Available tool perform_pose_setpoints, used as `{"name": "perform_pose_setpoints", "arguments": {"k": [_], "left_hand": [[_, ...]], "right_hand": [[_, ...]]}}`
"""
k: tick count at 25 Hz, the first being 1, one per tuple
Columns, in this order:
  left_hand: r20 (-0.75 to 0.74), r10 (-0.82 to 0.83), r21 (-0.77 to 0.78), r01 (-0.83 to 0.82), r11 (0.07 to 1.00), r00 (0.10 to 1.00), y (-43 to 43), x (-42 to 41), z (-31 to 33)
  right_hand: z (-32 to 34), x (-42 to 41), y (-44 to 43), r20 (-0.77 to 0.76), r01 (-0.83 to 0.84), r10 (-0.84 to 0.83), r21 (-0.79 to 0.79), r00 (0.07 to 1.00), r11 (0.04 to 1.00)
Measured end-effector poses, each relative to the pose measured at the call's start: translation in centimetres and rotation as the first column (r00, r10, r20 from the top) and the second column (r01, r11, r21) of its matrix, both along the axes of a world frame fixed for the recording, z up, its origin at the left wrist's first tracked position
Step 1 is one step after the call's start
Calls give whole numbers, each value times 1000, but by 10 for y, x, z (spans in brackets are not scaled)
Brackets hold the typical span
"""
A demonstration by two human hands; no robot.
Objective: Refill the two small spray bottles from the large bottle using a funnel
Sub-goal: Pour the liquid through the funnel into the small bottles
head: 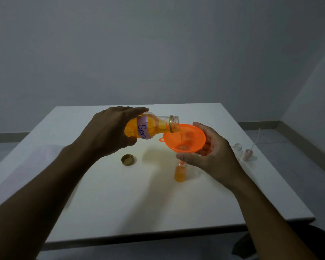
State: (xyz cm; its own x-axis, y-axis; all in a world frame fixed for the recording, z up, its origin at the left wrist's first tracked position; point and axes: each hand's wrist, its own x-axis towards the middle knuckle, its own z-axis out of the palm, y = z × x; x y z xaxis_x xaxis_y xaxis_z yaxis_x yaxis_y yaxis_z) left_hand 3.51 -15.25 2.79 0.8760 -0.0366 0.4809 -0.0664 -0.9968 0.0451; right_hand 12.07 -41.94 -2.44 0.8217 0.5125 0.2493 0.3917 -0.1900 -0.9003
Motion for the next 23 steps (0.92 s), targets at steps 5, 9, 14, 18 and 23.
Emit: {"name": "perform_pose_setpoints", "arguments": {"k": [5, 9, 14, 18, 23], "left_hand": [[3, -4, 6, 4, 1000, 1000, 0, 0, 0], [-2, -1, 12, 1, 1000, 1000, 1, 0, 0], [0, -6, 17, 6, 1000, 1000, -1, 0, 2], [3, -7, 26, 7, 1000, 1000, -1, 0, 3], [4, -12, 26, 12, 1000, 1000, -1, -1, 3]], "right_hand": [[-1, 1, 0, 5, 4, -4, -2, 1000, 1000], [0, 0, 0, 5, 2, -2, -6, 1000, 1000], [1, 0, 0, 10, 6, -6, -15, 1000, 1000], [2, 0, 0, 7, 9, -9, -12, 1000, 1000], [2, 0, 0, 9, 8, -8, -10, 1000, 1000]]}}
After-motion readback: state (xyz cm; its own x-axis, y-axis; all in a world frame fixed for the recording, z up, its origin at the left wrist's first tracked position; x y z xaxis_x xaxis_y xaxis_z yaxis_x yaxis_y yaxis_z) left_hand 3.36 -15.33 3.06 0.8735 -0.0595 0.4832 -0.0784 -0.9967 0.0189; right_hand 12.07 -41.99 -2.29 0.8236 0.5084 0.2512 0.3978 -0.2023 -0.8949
